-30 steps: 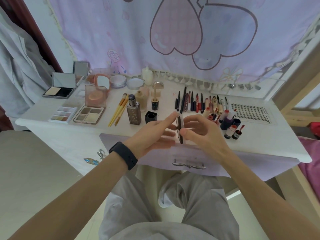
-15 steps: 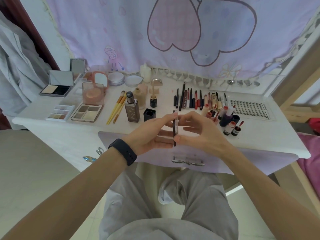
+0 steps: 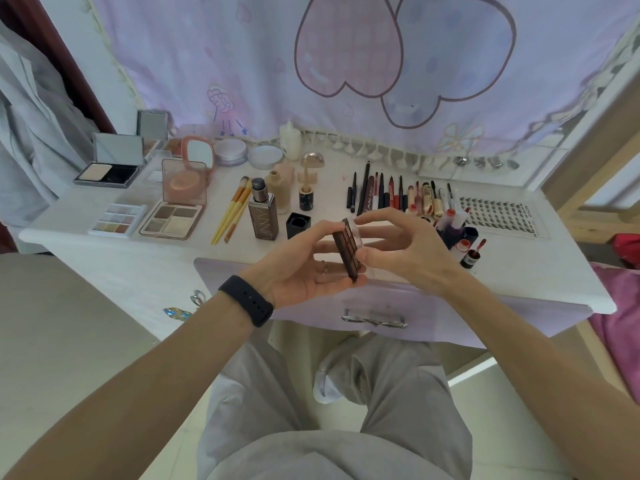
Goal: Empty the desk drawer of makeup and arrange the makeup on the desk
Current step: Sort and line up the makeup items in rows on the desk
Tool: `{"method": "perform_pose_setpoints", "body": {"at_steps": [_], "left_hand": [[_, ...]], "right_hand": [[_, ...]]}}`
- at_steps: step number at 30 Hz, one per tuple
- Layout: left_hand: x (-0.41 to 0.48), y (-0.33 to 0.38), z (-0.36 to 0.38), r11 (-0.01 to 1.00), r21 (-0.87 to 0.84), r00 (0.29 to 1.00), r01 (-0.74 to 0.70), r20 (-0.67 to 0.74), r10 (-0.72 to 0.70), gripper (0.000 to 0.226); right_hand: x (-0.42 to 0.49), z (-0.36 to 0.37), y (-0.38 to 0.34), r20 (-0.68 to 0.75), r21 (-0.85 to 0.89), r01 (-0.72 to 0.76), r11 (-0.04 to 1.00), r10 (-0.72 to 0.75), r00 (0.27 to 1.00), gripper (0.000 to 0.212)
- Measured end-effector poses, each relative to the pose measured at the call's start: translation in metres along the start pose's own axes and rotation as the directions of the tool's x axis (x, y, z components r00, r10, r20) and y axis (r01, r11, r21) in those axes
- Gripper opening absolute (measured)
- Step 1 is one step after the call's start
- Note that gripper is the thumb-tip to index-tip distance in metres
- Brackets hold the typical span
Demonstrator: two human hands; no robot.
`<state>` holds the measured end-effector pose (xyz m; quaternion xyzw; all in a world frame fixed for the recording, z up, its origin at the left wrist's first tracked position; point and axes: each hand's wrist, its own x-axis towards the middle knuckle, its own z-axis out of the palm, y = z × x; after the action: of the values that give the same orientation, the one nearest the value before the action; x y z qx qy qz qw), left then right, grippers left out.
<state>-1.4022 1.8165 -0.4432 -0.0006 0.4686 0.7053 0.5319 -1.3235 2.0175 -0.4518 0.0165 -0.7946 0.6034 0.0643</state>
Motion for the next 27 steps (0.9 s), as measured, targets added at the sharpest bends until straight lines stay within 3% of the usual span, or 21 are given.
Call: {"method": "perform_pose_setpoints", "body": {"at_steps": [6,10,14,16,17,20,22,24,27], "left_hand": [[0.003,-0.002,-0.005,0.992,-0.125,1.0,0.004,0.026,-0.001,0.06],[-0.006,-0.008,-0.019,0.994,-0.107,1.0,-0.022,-0.009,0.021,0.045],[-0.012,-0.009,-0.029,0.984,0.082,0.946,-0.16,-0.273,0.177,0.028],[-0.014,-0.009,-0.029,0.946,0.292,0.914,-0.138,-0.33,0.235,0.034],[-0.014,-0.009,-0.028,0.875,0.476,0.909,-0.092,-0.318,0.269,0.048],[-0.016,-0.01,-0.019,0.455,0.89,0.918,0.019,-0.195,0.345,0.086],[-0.014,-0.011,-0.01,0.245,0.968,0.905,0.048,-0.146,0.4,0.065],[-0.012,-0.01,-0.002,0.164,0.985,0.898,0.062,-0.127,0.422,0.051],[-0.013,-0.009,0.001,0.215,0.975,0.913,0.051,-0.133,0.385,0.072]], "right_hand": [[0.012,0.005,0.0,-0.075,-0.076,-0.098,0.992,0.093,0.993,0.027],[0.015,0.015,0.001,-0.145,-0.074,-0.18,0.981,0.168,0.975,0.029],[0.014,0.027,0.004,-0.145,-0.026,-0.294,0.955,0.288,0.947,0.032],[0.015,0.032,0.005,-0.139,-0.057,-0.329,0.943,0.319,0.938,0.035],[0.016,0.034,0.004,-0.142,-0.076,-0.341,0.937,0.328,0.934,0.036],[0.019,0.036,-0.001,-0.152,-0.095,-0.361,0.928,0.345,0.926,0.039],[0.019,0.038,-0.006,-0.146,-0.115,-0.367,0.923,0.349,0.926,0.04],[0.016,0.039,-0.009,-0.158,-0.12,-0.359,0.926,0.339,0.927,0.039],[0.009,0.036,-0.013,-0.187,-0.123,-0.344,0.931,0.319,0.929,0.039]]}}
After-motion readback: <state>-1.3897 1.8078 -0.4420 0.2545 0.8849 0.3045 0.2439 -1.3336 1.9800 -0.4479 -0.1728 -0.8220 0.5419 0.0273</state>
